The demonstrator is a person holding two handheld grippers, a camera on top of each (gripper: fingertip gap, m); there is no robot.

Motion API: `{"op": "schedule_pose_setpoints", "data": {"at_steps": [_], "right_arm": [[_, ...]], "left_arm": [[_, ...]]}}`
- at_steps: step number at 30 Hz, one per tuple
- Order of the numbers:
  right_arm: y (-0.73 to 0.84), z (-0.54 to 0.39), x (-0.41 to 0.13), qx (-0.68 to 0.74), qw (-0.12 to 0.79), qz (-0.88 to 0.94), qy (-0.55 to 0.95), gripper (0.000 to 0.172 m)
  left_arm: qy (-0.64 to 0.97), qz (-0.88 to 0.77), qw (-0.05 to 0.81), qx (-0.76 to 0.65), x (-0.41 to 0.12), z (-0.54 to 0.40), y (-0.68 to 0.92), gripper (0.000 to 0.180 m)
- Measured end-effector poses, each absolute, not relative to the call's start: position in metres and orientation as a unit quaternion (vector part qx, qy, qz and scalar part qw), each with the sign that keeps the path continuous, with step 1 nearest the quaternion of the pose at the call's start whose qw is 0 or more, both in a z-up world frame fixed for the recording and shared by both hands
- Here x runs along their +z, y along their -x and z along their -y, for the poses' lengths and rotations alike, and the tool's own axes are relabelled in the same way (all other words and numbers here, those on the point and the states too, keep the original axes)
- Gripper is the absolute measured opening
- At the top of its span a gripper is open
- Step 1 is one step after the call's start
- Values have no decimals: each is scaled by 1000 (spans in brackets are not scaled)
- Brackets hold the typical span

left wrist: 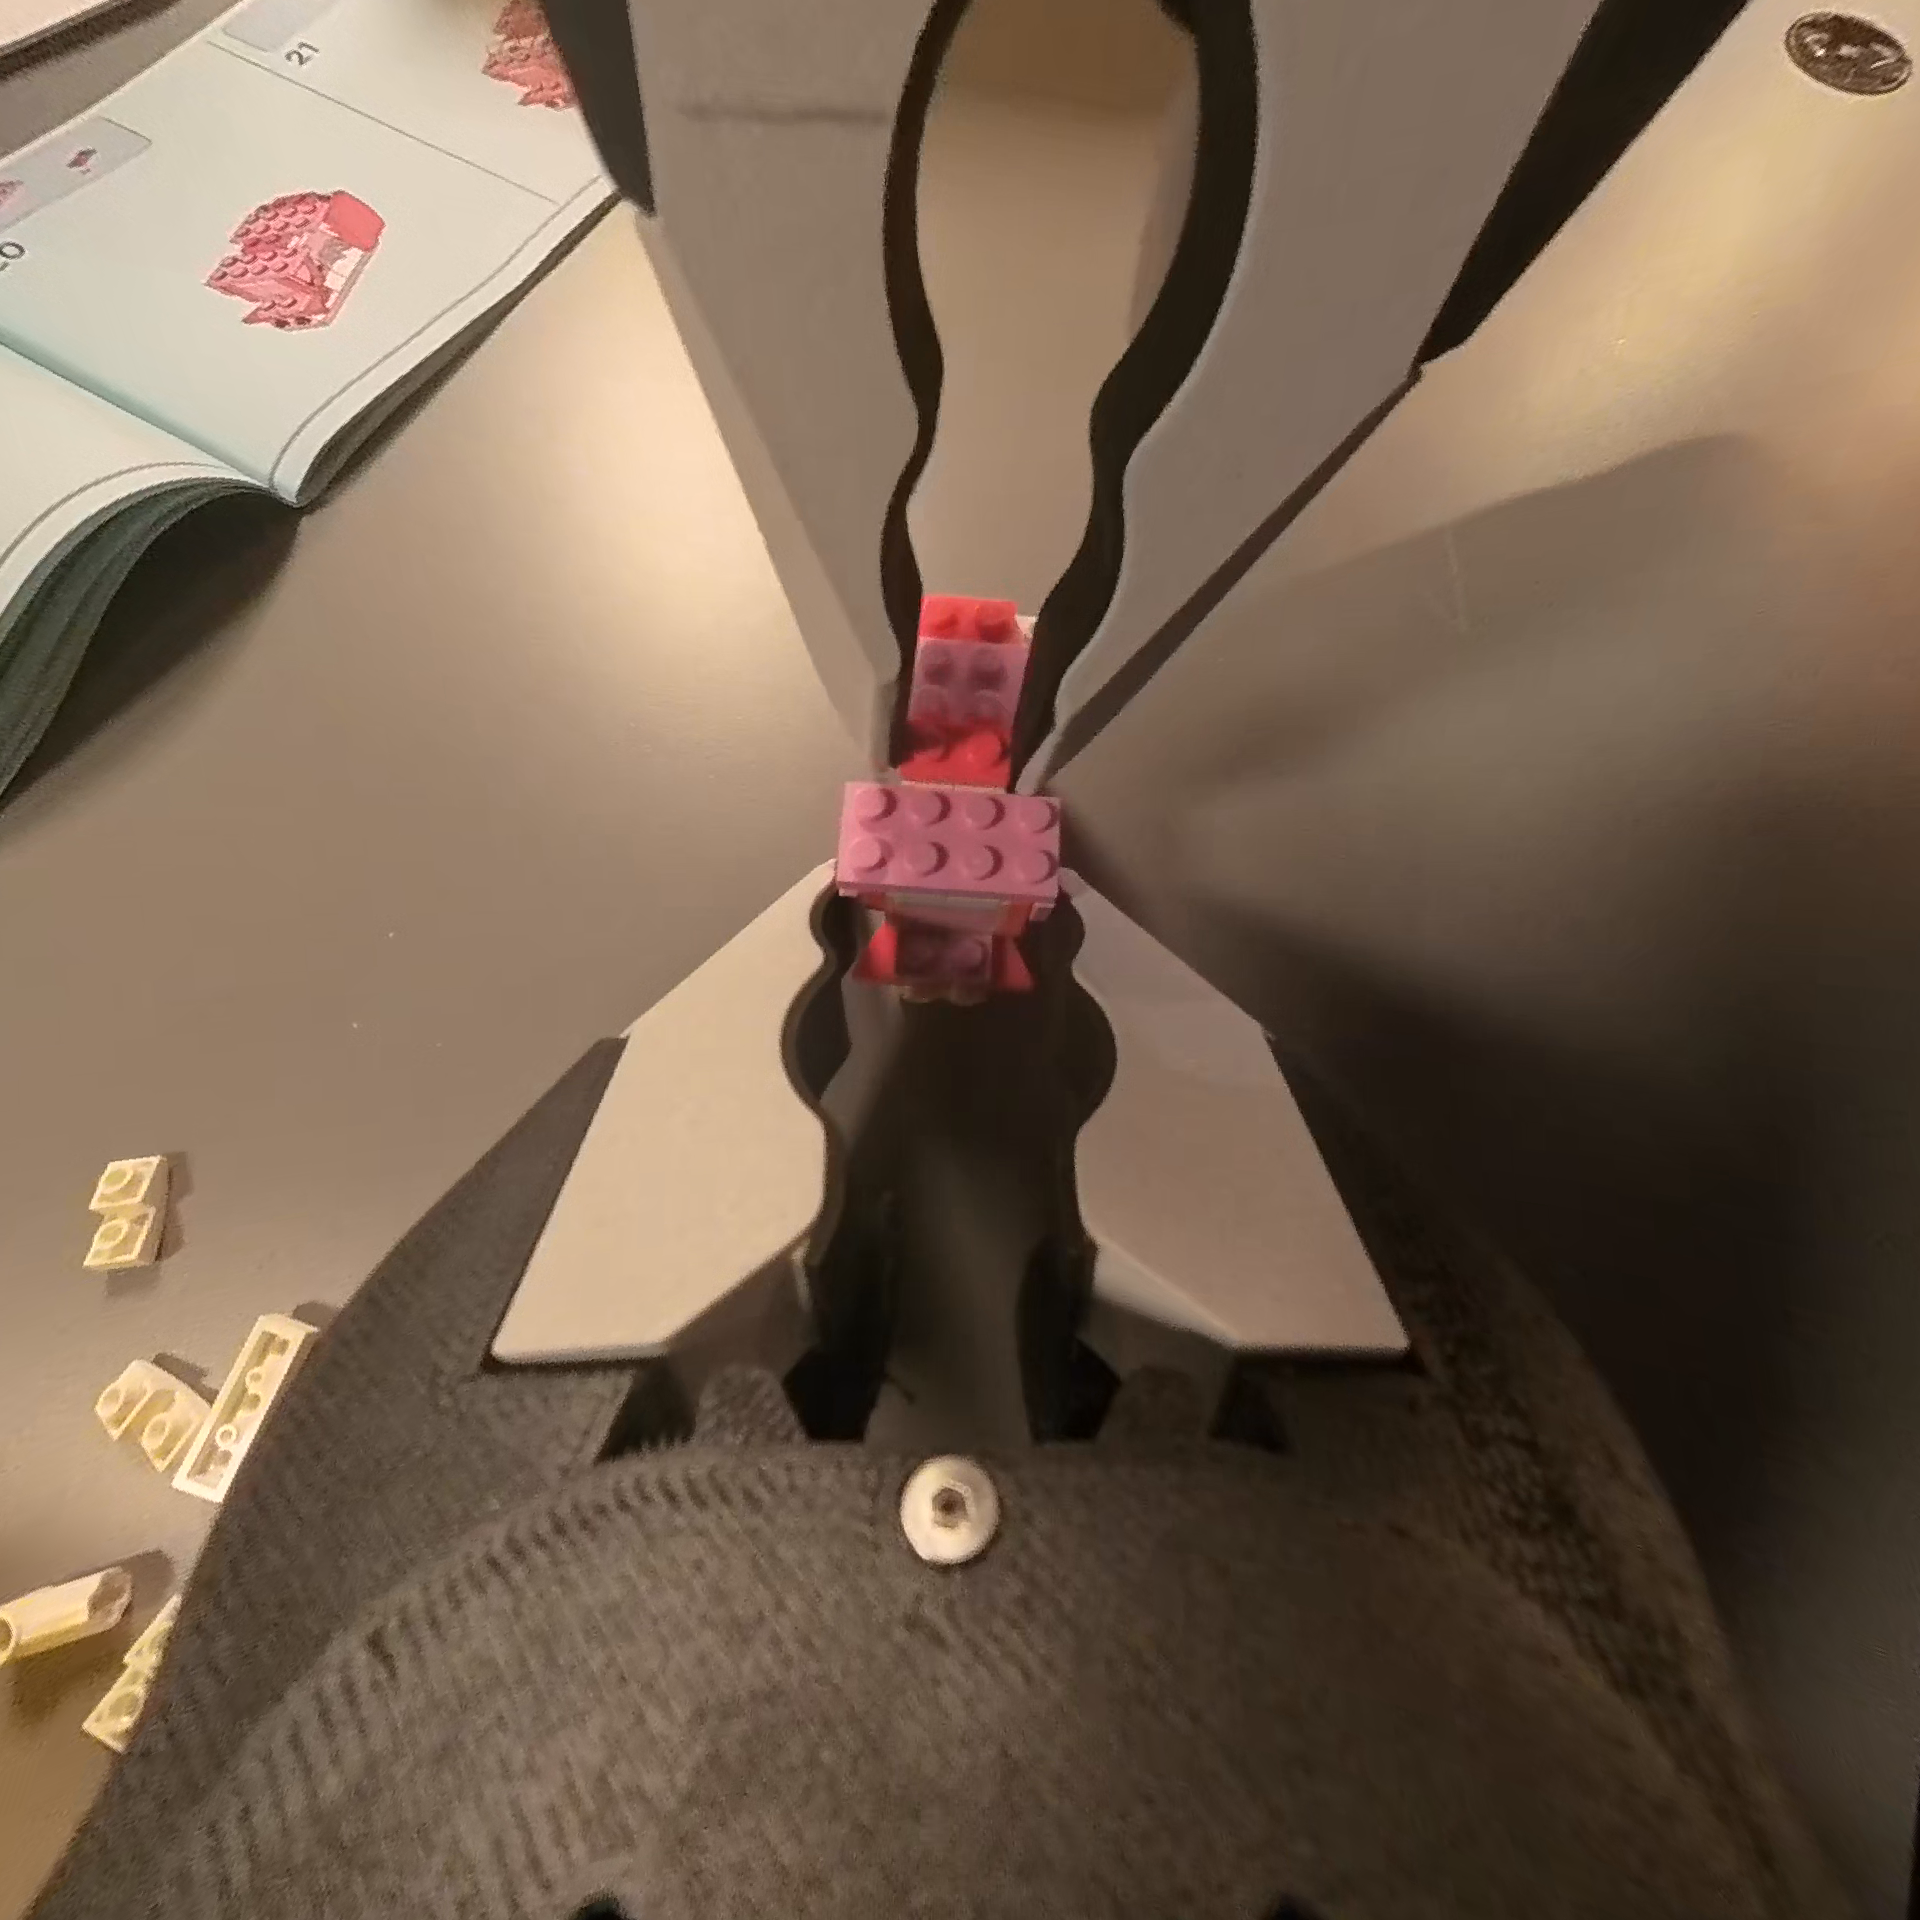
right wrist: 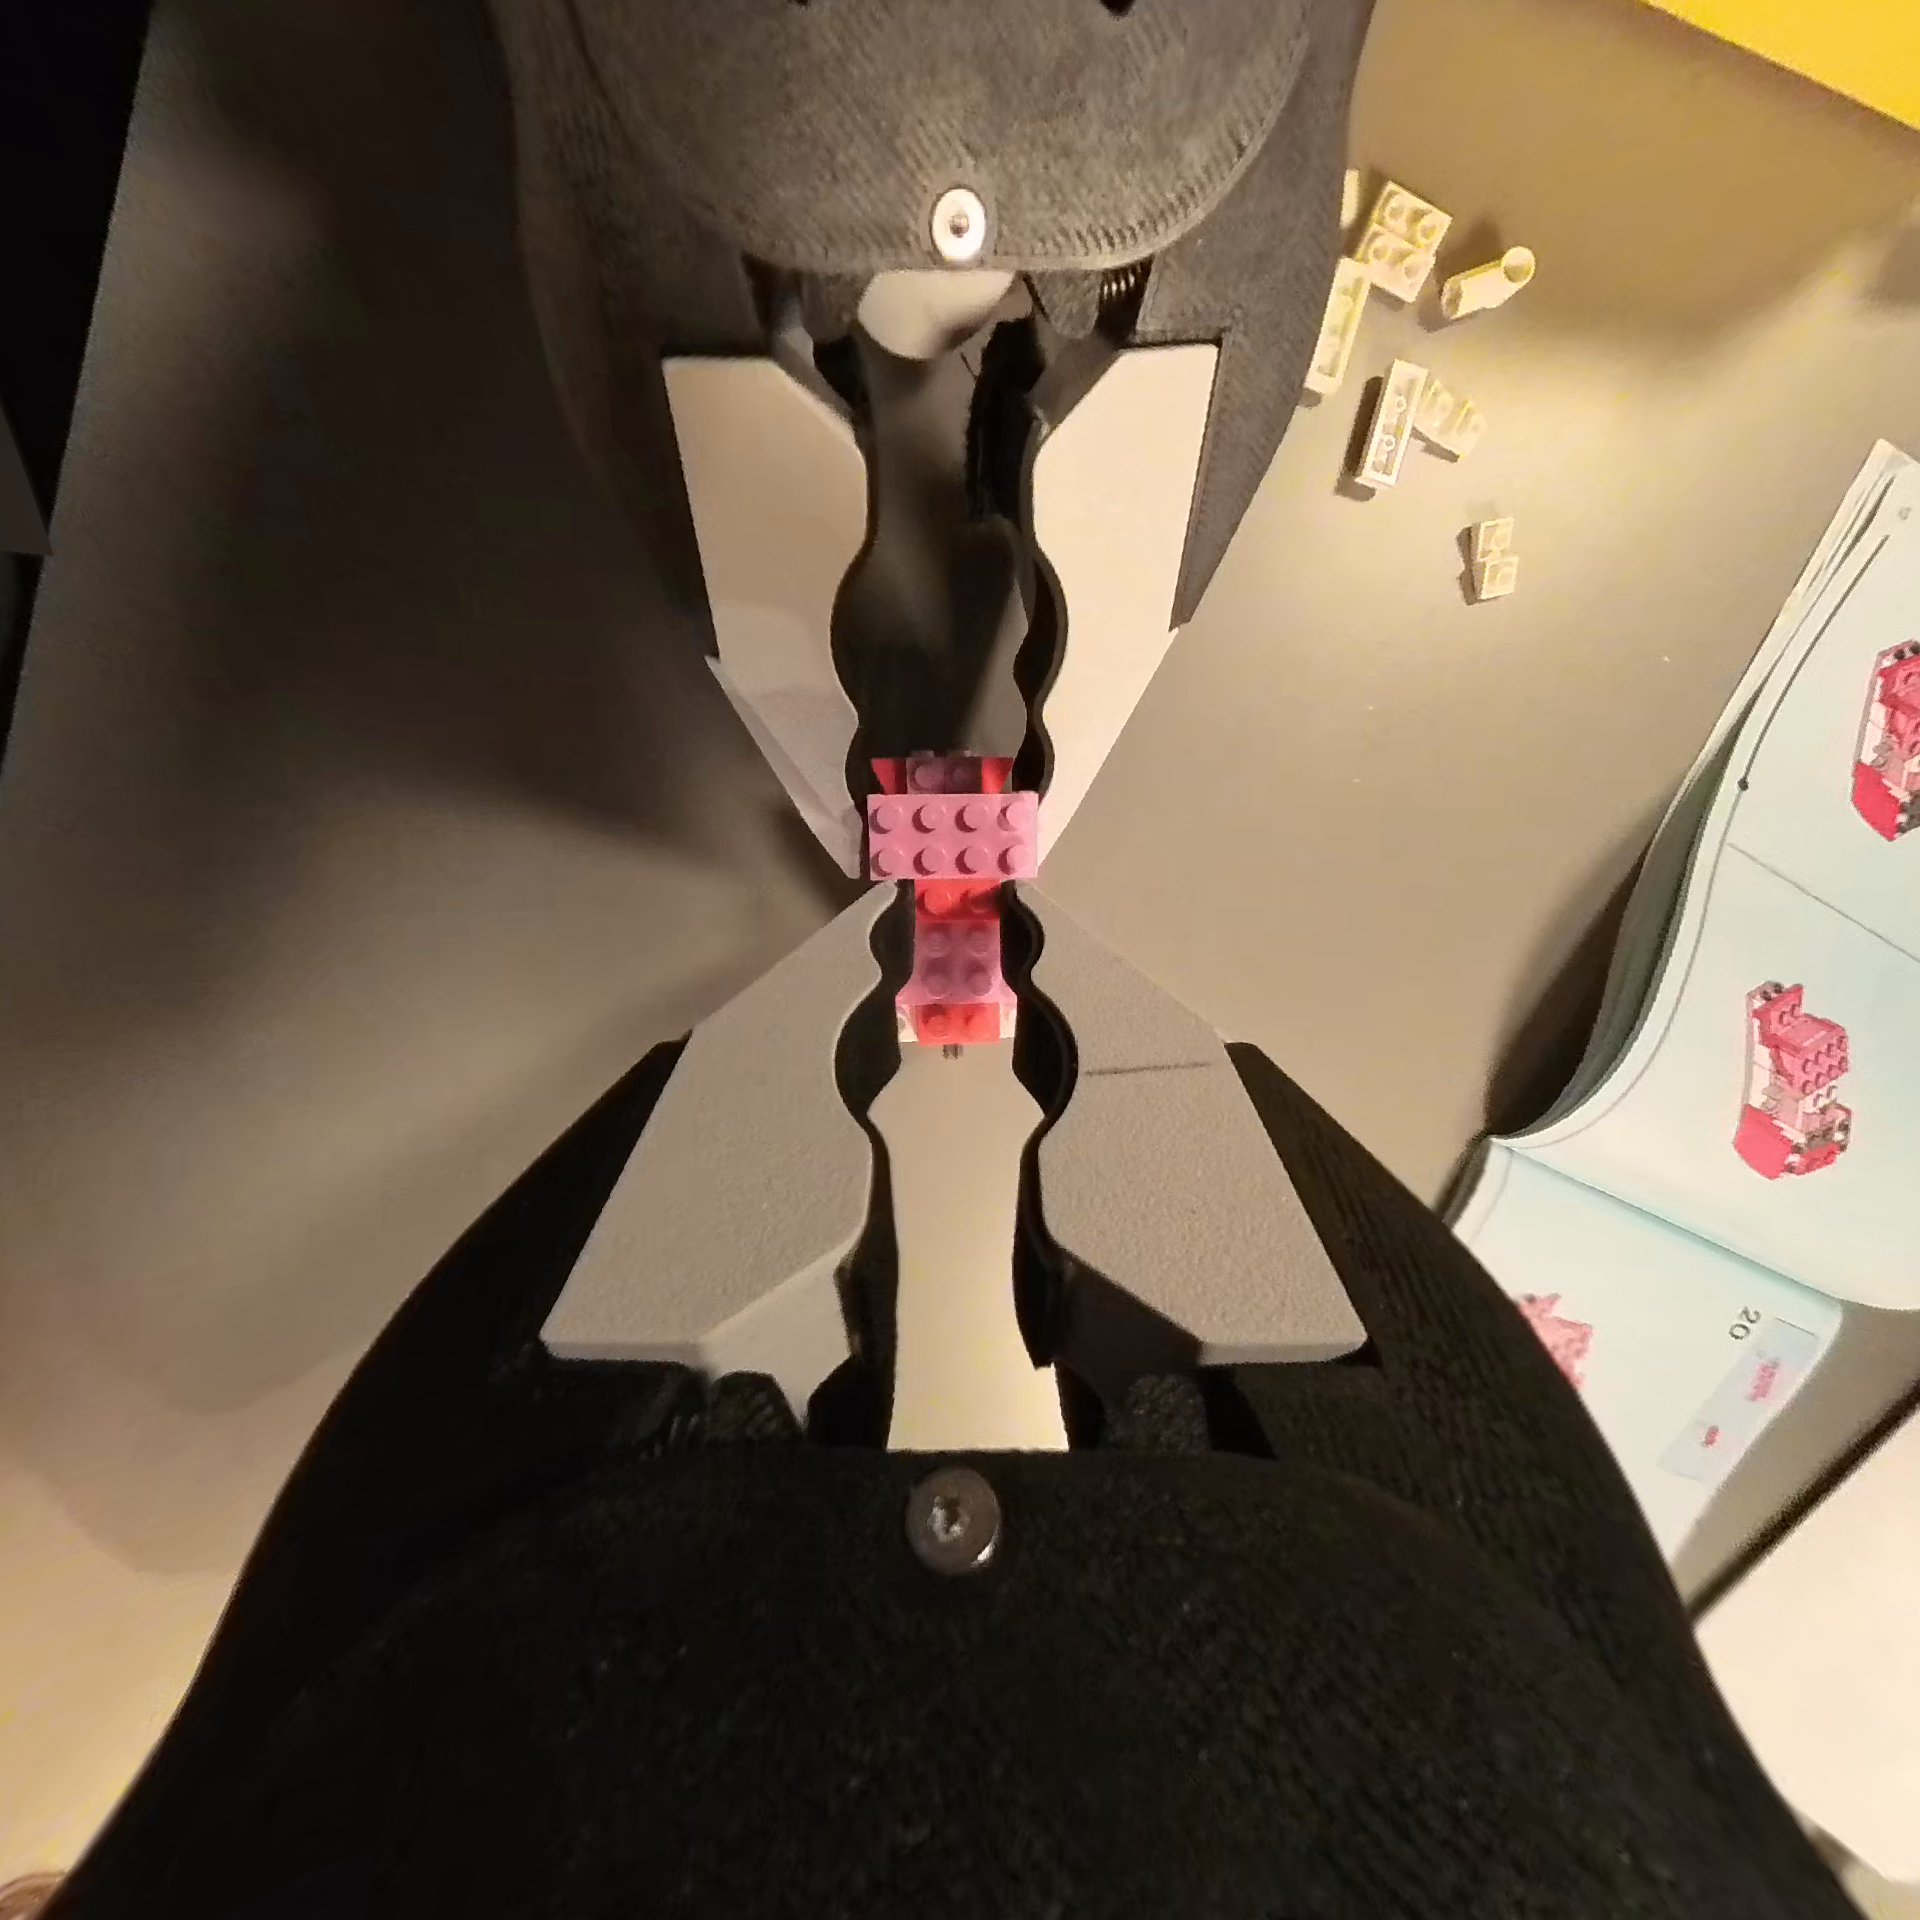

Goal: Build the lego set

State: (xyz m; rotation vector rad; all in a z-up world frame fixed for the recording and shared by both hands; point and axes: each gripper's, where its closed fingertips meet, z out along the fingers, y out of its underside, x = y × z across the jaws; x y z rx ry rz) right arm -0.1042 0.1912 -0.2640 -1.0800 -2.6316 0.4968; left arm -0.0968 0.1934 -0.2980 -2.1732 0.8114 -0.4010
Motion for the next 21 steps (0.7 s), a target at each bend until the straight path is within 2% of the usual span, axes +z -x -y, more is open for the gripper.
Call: {"op": "schedule_pose_setpoints", "data": {"at_steps": [7, 12, 17, 21], "right_arm": [[105, -192, -264, 191, 136, 891, 388, 16], [106, -195, -263, 192, 158, 886, 391, 25], [104, -195, -260, 200, 210, 875, 388, 48], [102, -199, -258, 184, 298, 855, 382, 63]], "left_arm": [[852, -318, 384, -157, -298, -193, 97, 35], [852, -318, 384, -157, -298, -193, 97, 35], [853, -316, 383, -160, -298, -194, 97, 35], [854, -311, 383, -163, -298, -194, 97, 35]]}}
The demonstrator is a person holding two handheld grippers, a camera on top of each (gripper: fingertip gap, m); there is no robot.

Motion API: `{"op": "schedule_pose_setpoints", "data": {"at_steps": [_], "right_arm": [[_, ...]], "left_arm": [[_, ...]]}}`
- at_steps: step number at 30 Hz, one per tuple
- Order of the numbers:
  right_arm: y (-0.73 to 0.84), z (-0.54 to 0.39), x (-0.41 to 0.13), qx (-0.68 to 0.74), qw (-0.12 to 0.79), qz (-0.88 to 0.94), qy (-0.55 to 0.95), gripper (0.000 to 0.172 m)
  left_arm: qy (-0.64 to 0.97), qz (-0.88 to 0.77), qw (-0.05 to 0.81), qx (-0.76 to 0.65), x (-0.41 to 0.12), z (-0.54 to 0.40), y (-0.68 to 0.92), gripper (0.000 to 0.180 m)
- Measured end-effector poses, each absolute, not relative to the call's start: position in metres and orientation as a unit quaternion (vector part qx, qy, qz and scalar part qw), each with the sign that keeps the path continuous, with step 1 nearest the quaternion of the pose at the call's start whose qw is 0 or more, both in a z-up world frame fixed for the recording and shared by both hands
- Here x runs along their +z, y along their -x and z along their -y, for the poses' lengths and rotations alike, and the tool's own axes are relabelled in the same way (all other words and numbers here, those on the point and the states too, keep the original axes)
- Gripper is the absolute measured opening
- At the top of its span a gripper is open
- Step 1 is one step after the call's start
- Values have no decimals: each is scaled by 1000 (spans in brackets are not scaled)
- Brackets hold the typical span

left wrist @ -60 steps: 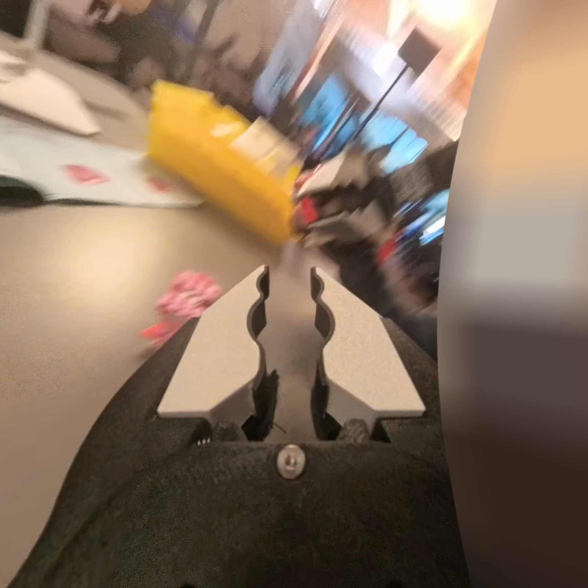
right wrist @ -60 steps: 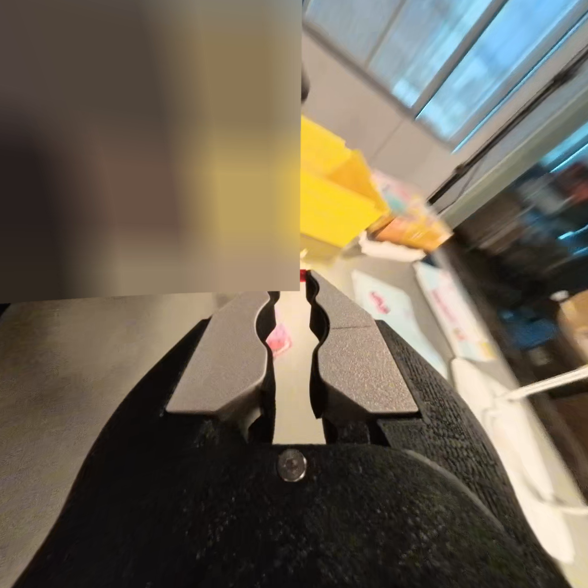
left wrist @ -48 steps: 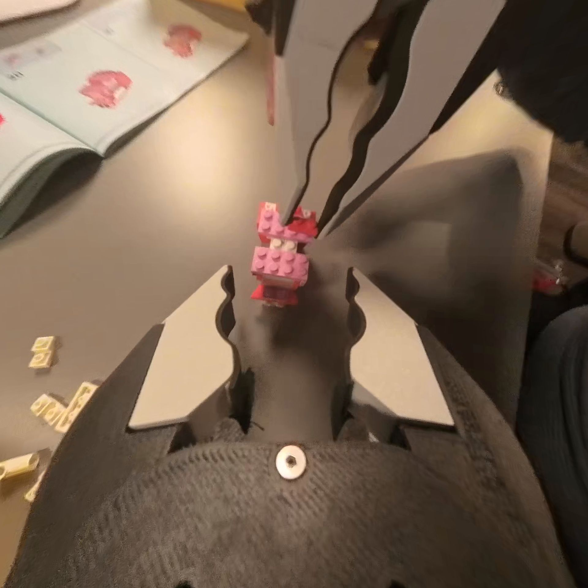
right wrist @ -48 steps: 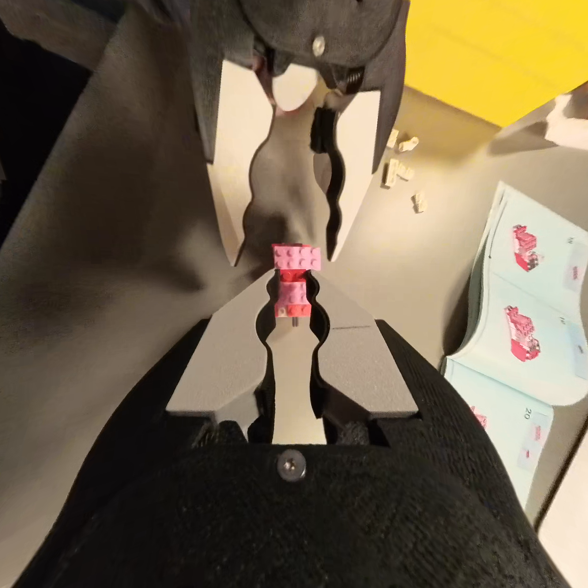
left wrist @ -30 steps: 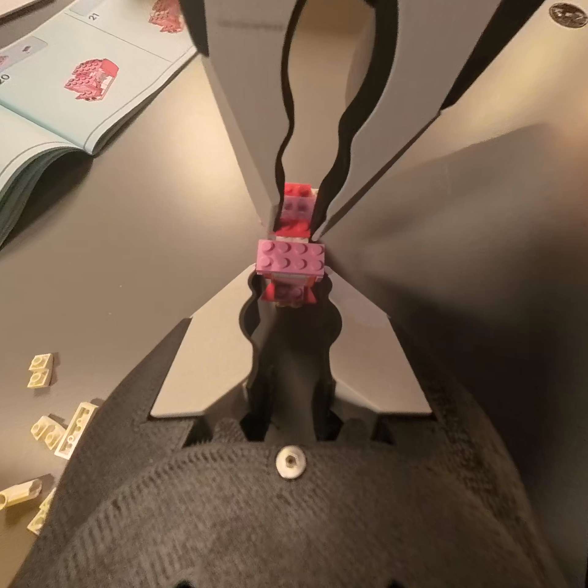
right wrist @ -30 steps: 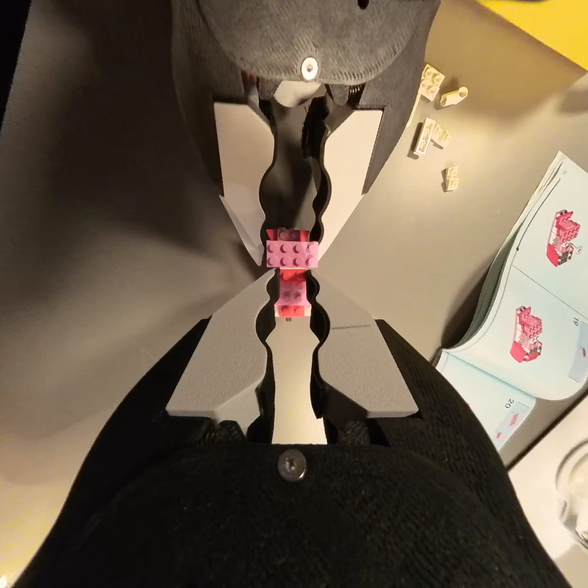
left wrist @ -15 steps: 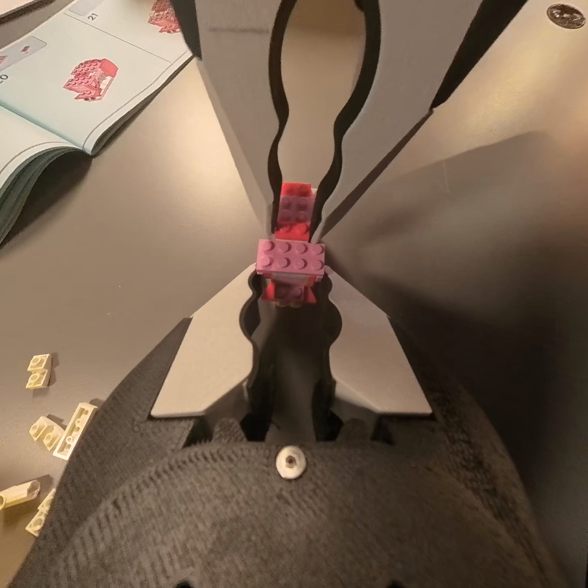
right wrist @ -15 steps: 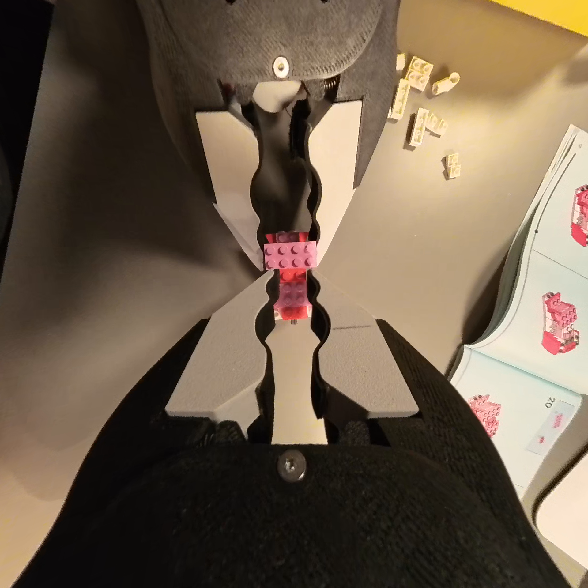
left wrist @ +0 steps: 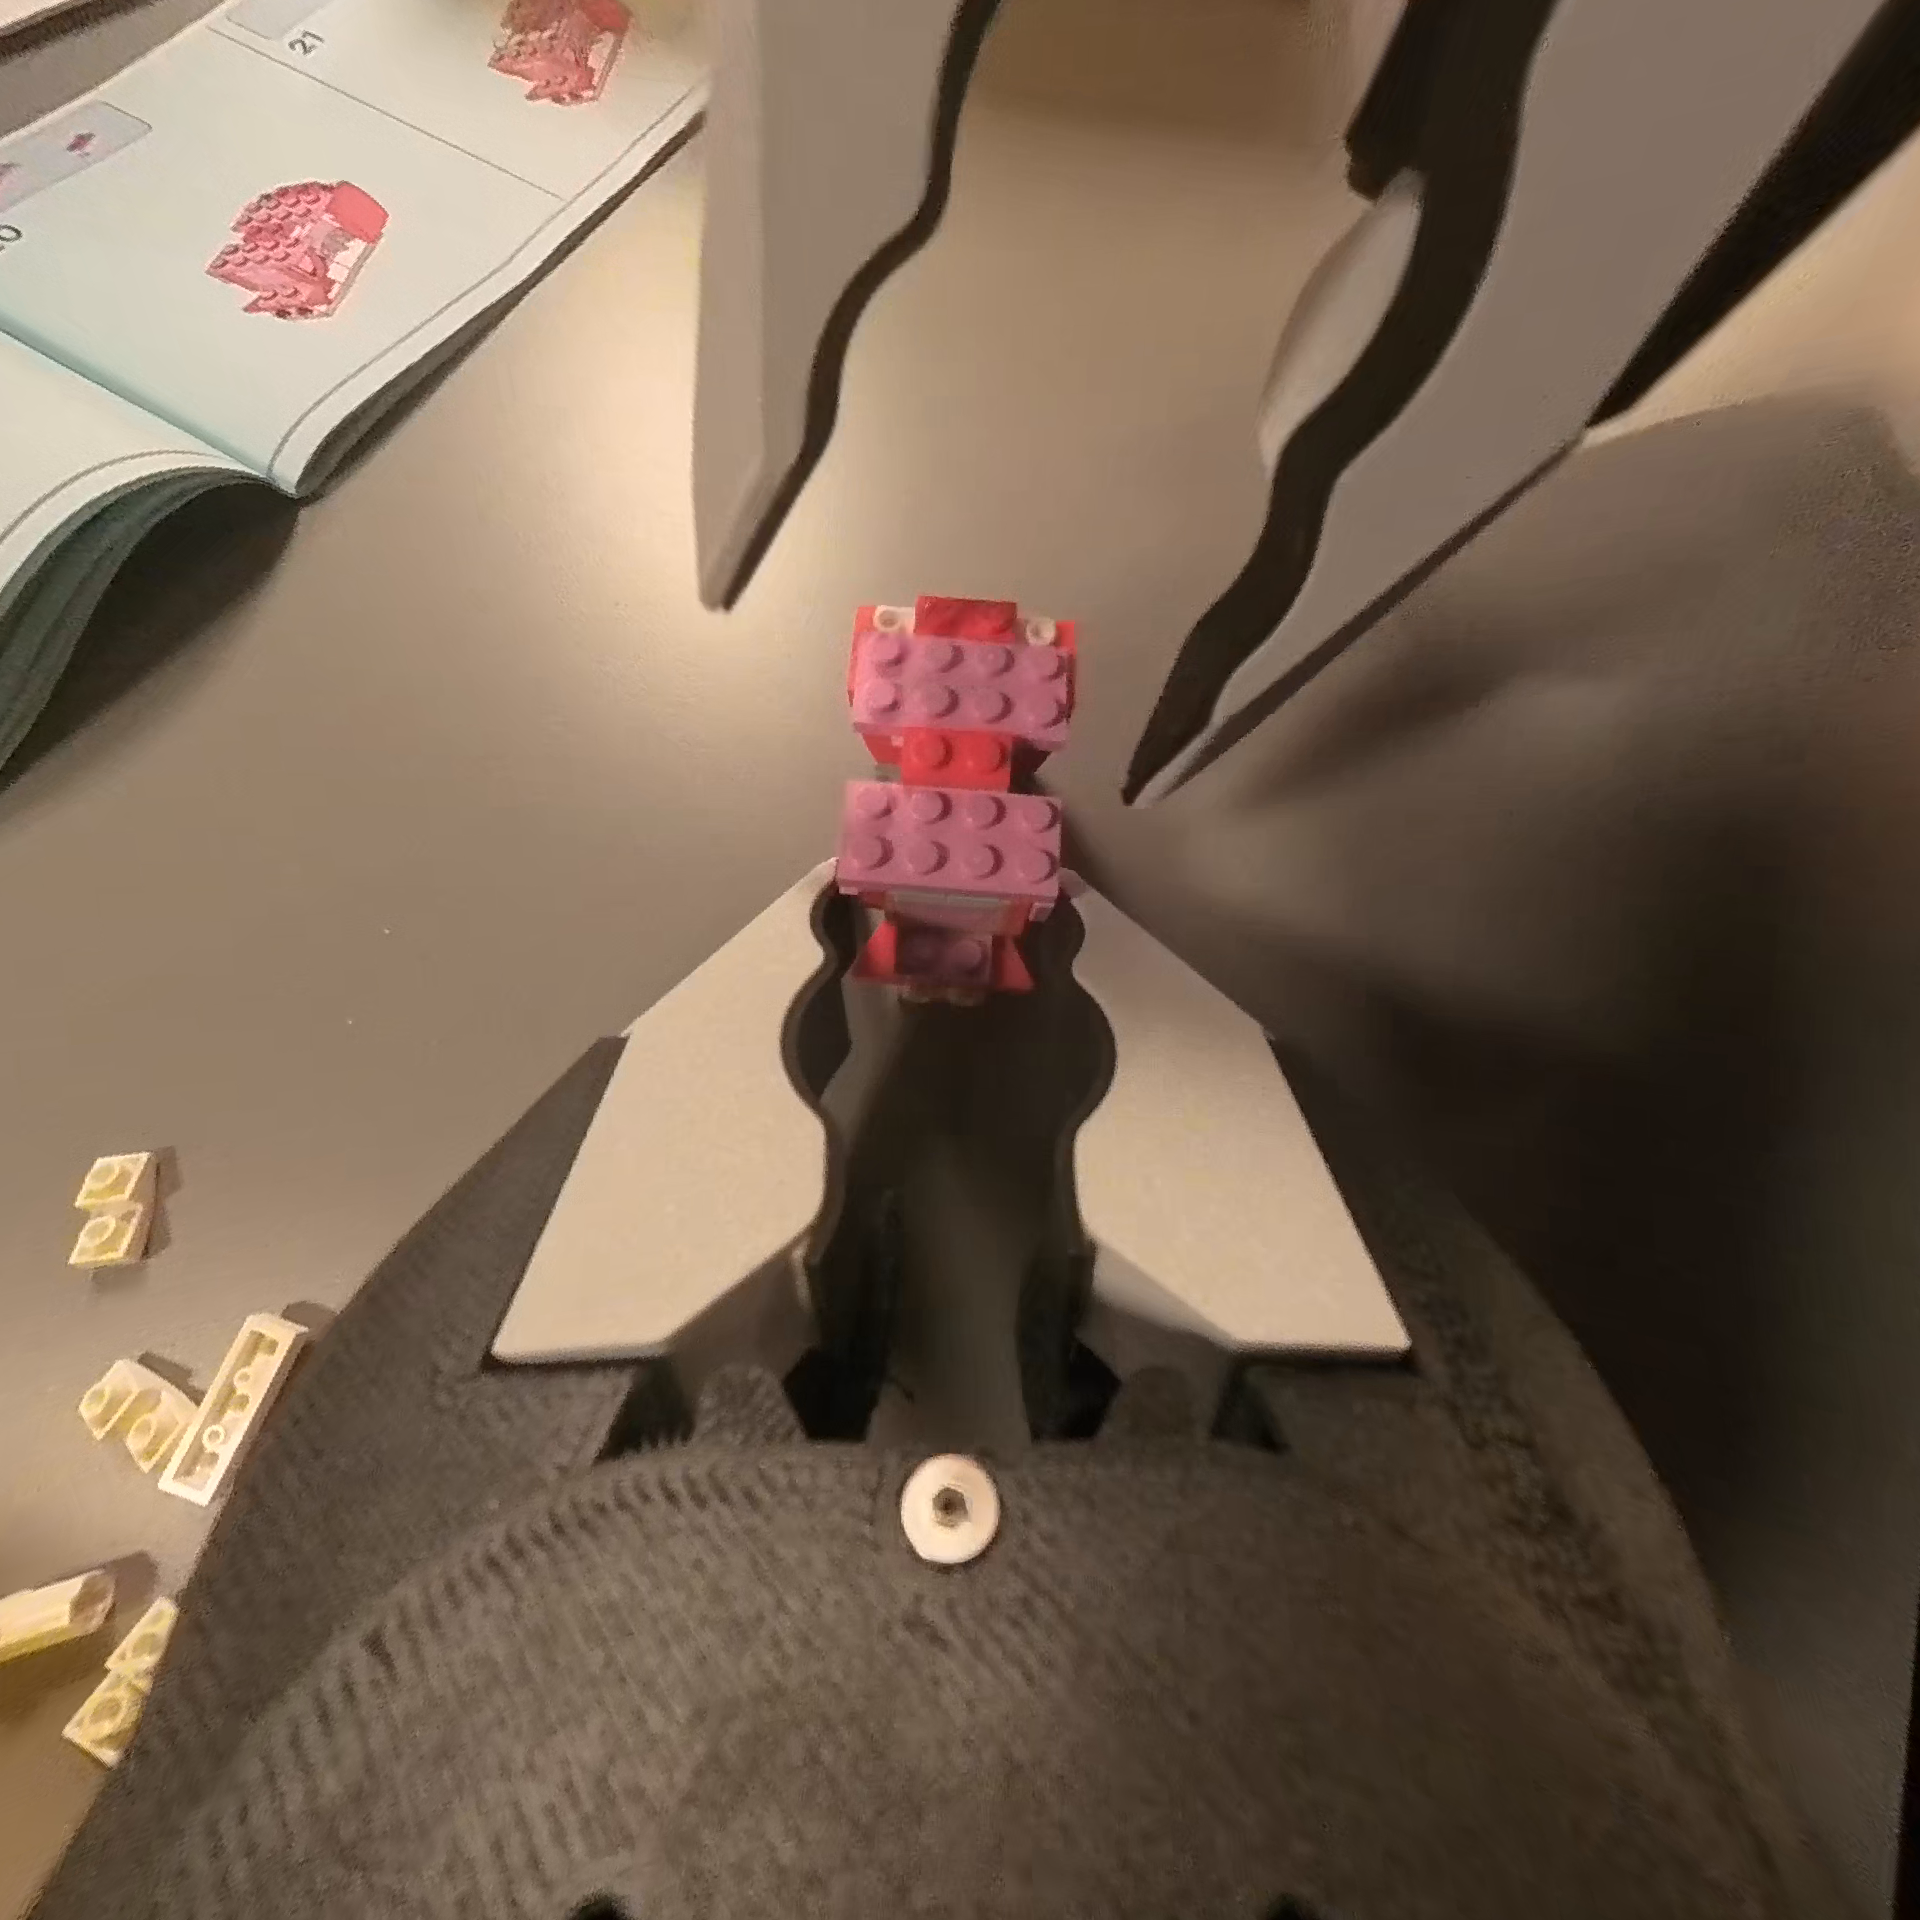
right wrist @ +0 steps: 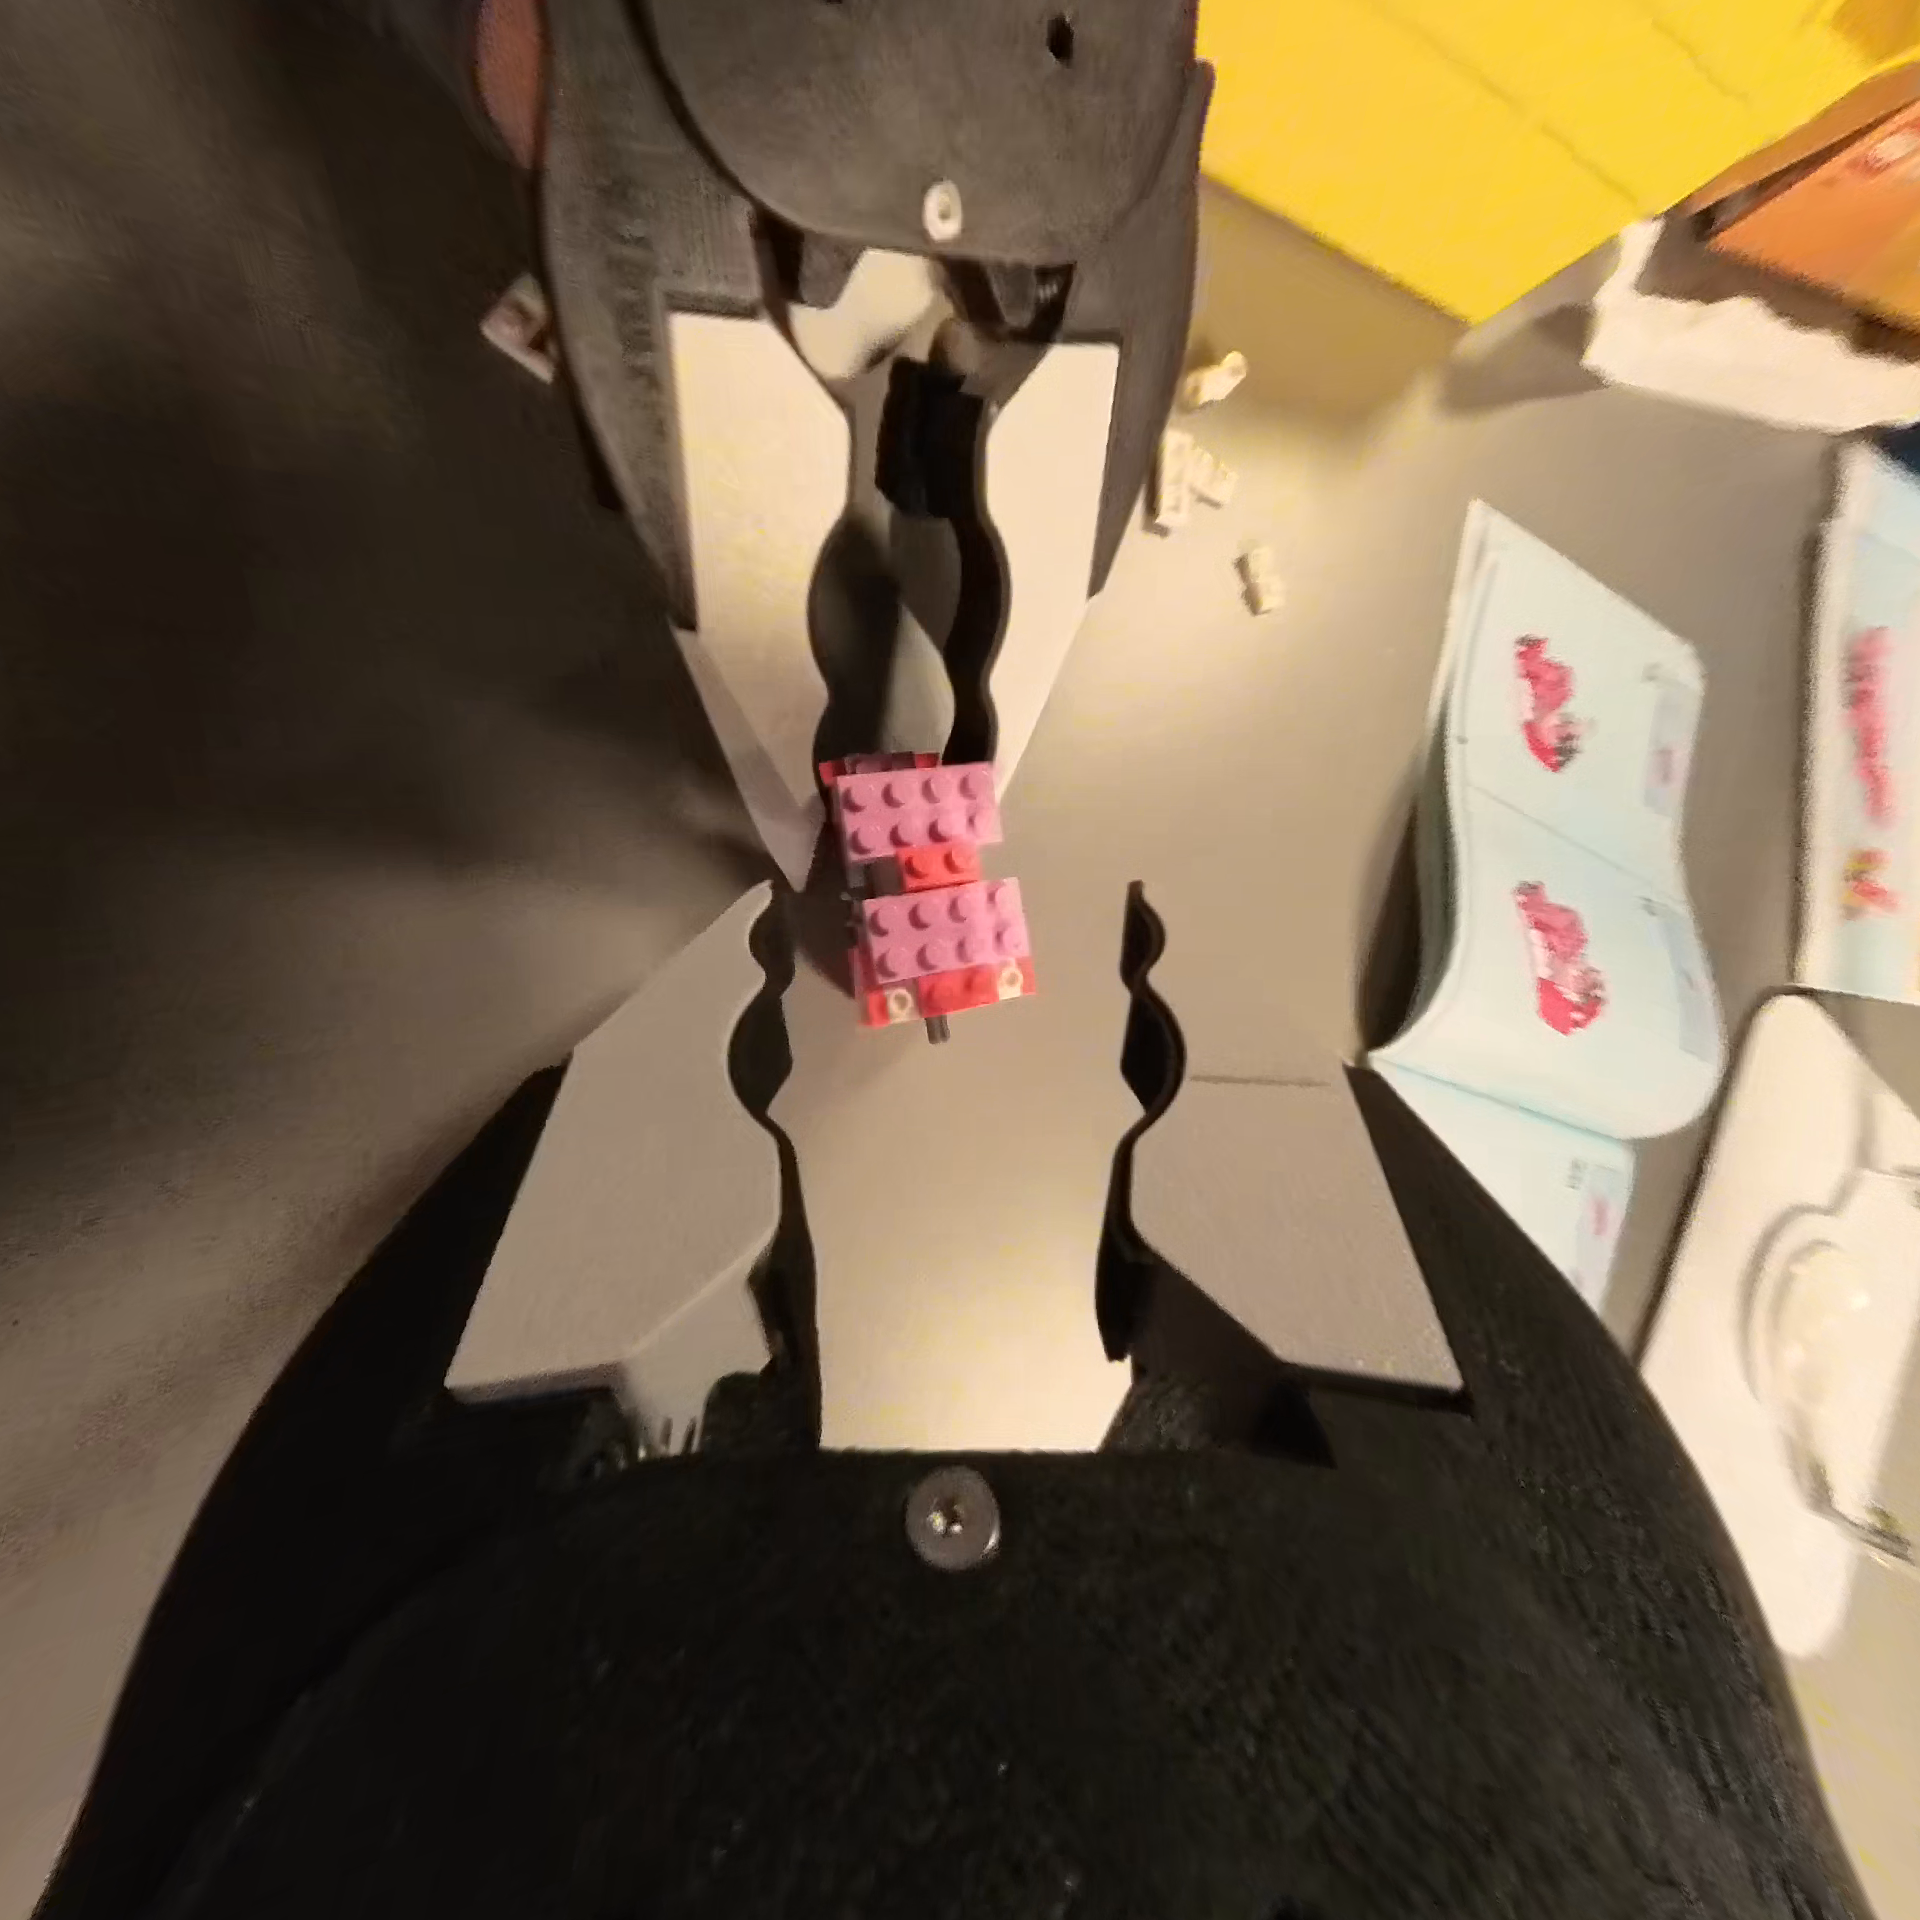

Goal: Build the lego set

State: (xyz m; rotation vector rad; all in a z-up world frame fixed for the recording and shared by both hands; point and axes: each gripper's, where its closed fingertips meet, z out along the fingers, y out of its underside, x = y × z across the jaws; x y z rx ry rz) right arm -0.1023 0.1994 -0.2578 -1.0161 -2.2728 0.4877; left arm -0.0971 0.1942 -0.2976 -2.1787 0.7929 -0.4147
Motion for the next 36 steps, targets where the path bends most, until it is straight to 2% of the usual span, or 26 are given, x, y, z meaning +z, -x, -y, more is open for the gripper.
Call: {"op": "schedule_pose_setpoints", "data": {"at_steps": [5, 8, 12, 19, 23, 30, 36], "right_arm": [[98, -188, -251, 121, 456, 833, 289, 69], [96, -187, -261, 30, 501, 832, 236, 83], [107, -190, -256, -1, 549, 801, 238, 84], [120, -208, -259, -55, 574, 784, 231, 69], [124, -210, -259, -74, 582, 780, 216, 66], [127, -212, -261, -95, 586, 778, 204, 48], [125, -210, -263, -78, 582, 779, 221, 46]], "left_arm": [[859, -282, 388, -178, -294, -198, 101, 35], [856, -250, 400, -212, -286, -200, 101, 35], [852, -209, 408, -254, -279, -202, 103, 35], [837, -169, 414, -315, -268, -202, 101, 34], [838, -165, 410, -319, -269, -203, 102, 35], [840, -162, 408, -320, -270, -203, 101, 35], [839, -164, 404, -325, -270, -202, 99, 35]]}}
